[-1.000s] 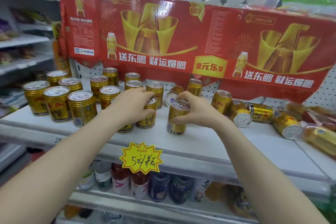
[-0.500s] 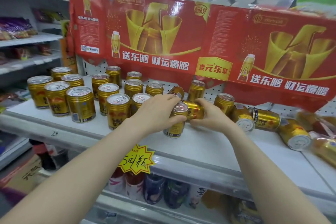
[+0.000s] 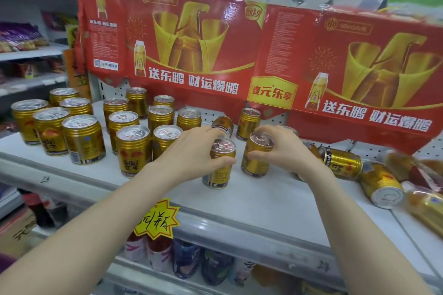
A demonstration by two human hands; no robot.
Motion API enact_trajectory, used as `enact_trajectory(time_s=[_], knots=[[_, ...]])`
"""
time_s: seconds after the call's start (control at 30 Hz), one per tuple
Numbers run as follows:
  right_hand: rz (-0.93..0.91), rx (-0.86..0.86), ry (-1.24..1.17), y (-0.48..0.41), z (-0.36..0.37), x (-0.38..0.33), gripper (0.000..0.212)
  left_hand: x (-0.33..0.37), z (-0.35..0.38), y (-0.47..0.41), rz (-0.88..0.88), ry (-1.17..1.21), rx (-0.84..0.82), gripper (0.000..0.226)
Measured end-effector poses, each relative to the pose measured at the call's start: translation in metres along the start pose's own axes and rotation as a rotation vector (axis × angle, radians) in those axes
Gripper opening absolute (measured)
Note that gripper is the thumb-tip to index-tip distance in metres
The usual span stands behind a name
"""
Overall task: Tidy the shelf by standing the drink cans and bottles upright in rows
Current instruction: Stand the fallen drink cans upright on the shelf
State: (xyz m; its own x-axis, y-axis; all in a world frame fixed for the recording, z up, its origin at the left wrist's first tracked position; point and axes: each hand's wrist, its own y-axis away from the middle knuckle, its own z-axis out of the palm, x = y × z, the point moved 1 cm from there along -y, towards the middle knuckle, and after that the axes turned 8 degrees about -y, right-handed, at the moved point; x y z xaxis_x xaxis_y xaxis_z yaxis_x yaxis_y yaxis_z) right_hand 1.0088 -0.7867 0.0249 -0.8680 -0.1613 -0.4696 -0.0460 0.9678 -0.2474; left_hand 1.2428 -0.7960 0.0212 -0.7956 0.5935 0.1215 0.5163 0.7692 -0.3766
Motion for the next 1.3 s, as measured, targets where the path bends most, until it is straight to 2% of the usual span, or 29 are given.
enact_trajectory(time_s=[0.1,0.17,0.27,0.37,0.57,0.63,0.77,0.83,0.93,1.0,1.13,1.2,1.3], knots=[[-0.002,-0.049,-0.025,-0.001,-0.003,0.004,0.067,-0.001,-0.016,-0.009,0.011,0.027,-0.068,0.058],[-0.011,-0.088,-0.03,-0.003,-0.011,0.003,0.066,-0.007,-0.03,-0.024,0.003,0.025,-0.056,0.059],[-0.002,0.039,-0.067,-0.012,-0.031,0.002,0.05,-0.019,-0.043,-0.058,0.003,-0.064,-0.048,0.058],[0.037,0.13,-0.023,-0.028,-0.046,0.006,0.041,-0.023,-0.037,-0.098,0.039,-0.162,-0.193,0.062],[0.122,0.021,0.188,-0.065,-0.036,0.025,0.042,-0.017,0.009,-0.149,-0.03,-0.26,-0.524,0.069],[0.153,0.005,0.19,-0.071,-0.031,0.028,0.044,-0.01,0.017,-0.152,-0.062,-0.215,-0.579,0.068],[0.217,-0.041,0.171,-0.076,-0.027,0.035,0.044,-0.006,0.018,-0.156,-0.17,0.067,-0.691,0.054],[0.231,-0.036,0.16,-0.077,-0.028,0.038,0.042,-0.013,0.018,-0.158,-0.236,0.156,-0.741,0.06],[0.246,-0.03,0.144,-0.077,-0.028,0.042,0.04,-0.022,0.015,-0.156,-0.277,0.246,-0.752,0.078],[0.257,-0.03,0.128,-0.075,-0.028,0.043,0.04,-0.023,0.014,-0.154,-0.247,0.266,-0.697,0.077],[0.26,-0.03,0.096,-0.069,-0.028,0.04,0.04,-0.024,0.02,-0.144,-0.189,0.245,-0.467,0.068],[0.257,-0.035,0.076,-0.067,-0.028,0.039,0.039,-0.026,0.025,-0.136,-0.164,0.238,-0.427,0.07],[0.257,-0.036,0.076,-0.062,-0.03,0.037,0.042,-0.028,0.028,-0.124,-0.056,0.161,-0.446,0.099]])
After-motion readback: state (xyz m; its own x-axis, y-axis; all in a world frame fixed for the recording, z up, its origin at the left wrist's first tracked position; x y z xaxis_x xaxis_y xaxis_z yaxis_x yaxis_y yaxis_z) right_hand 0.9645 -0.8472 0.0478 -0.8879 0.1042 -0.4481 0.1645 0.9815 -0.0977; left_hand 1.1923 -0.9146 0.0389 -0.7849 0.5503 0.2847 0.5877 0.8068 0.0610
